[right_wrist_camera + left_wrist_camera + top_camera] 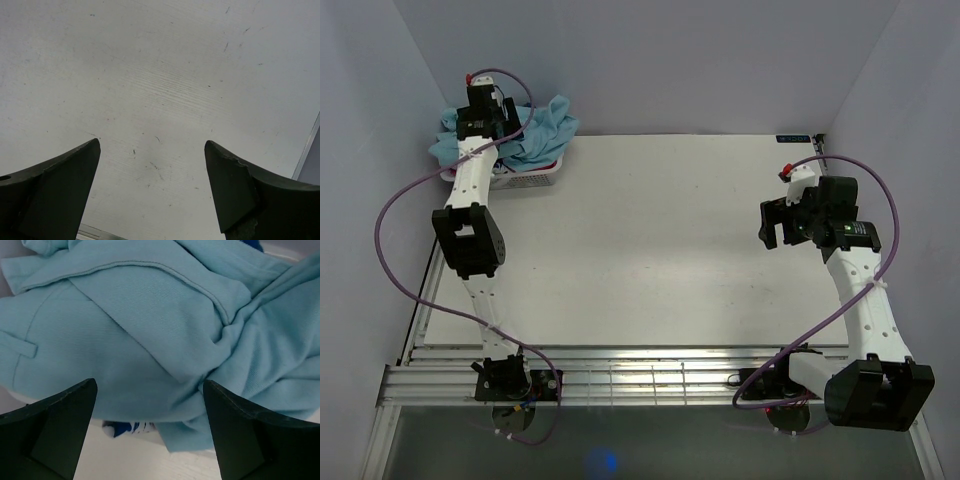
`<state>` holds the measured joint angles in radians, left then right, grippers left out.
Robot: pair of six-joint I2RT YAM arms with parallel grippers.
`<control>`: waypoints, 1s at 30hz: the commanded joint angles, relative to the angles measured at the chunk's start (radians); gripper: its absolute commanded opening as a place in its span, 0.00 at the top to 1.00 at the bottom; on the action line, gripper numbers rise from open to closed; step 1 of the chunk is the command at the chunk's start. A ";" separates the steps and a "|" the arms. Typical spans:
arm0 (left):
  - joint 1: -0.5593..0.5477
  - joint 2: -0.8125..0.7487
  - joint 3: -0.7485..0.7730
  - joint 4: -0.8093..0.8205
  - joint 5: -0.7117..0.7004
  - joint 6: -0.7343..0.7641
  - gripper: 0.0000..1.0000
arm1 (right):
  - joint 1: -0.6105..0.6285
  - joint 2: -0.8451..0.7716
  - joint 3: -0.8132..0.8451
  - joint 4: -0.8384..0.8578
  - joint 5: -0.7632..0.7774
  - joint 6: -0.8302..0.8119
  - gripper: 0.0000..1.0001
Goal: Fold and stack the trousers
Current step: Grab the trousers from the pile
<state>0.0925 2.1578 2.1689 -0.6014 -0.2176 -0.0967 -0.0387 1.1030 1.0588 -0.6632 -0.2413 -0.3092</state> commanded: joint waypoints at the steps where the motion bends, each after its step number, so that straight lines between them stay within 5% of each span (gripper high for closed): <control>1: 0.009 0.069 0.069 0.064 -0.065 0.014 0.02 | 0.002 0.006 0.030 0.020 0.000 0.015 0.10; 11: 0.007 0.183 0.037 0.294 -0.066 0.054 0.05 | 0.002 0.020 0.015 0.034 0.022 0.007 0.10; 14: 0.007 0.171 0.016 0.353 -0.043 0.078 0.19 | 0.002 0.018 0.018 0.036 0.022 0.005 0.10; 15: 0.009 0.165 0.009 0.376 -0.014 0.083 0.37 | 0.002 0.018 0.020 0.036 0.020 0.005 0.10; 18: 0.007 0.140 0.005 0.394 0.049 0.094 0.63 | 0.002 0.020 0.024 0.036 0.022 0.007 0.10; 23: 0.007 0.129 0.107 0.313 0.122 0.068 0.98 | 0.002 0.018 0.020 0.047 0.028 0.001 0.10; 30: 0.007 -0.085 0.102 0.350 0.306 -0.029 1.00 | 0.002 0.000 0.023 0.076 0.031 -0.004 0.10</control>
<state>0.1066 2.2967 2.2391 -0.3393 -0.0635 -0.0547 -0.0387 1.1210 1.0584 -0.6353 -0.2115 -0.3035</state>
